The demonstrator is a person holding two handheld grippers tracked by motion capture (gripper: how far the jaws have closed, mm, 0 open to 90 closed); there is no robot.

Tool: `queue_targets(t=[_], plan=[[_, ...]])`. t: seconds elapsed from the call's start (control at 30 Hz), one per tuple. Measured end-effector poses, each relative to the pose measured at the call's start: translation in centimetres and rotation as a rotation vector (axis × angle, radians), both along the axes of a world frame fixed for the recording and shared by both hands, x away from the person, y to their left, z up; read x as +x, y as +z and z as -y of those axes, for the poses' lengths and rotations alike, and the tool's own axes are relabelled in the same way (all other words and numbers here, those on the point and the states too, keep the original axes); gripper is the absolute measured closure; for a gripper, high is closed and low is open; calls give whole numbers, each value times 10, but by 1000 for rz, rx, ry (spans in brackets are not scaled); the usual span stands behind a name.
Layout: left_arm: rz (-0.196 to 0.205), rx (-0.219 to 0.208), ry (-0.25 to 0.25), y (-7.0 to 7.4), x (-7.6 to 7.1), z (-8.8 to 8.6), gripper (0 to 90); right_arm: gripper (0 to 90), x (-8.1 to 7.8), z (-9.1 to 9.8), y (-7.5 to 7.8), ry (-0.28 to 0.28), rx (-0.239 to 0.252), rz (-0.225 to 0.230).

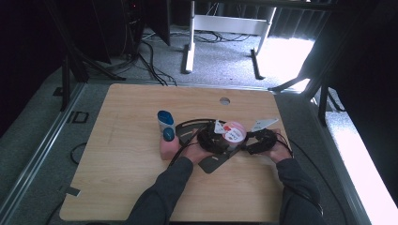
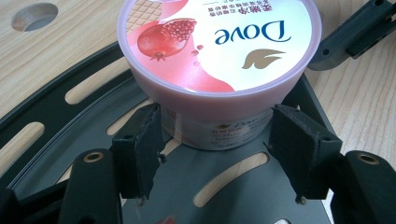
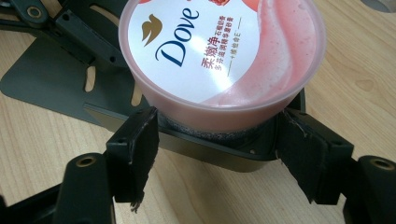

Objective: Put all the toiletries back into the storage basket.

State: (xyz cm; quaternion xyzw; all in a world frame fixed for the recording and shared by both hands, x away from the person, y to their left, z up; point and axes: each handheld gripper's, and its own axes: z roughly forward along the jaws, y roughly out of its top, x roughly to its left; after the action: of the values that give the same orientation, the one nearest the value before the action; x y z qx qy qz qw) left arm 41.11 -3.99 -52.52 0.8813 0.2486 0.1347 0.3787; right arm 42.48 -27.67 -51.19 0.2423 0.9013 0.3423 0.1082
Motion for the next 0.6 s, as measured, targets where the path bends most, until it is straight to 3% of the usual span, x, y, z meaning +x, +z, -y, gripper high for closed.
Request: queue_targets(t=[0.1,0.2,0.33,0.6], plan=[[0,-7,3,0,0,-1,365,273,0,1,0,-4,2,5],[2,-6,3,0,0,-1,372,288,-1,8,8,-14,60,8],[15,0,1,0,-1,1,391,288,-1,12,11,-19,24,10],[37,23,-9,0,-2,2,410,281,-1,20,-12,-50,13,-41]])
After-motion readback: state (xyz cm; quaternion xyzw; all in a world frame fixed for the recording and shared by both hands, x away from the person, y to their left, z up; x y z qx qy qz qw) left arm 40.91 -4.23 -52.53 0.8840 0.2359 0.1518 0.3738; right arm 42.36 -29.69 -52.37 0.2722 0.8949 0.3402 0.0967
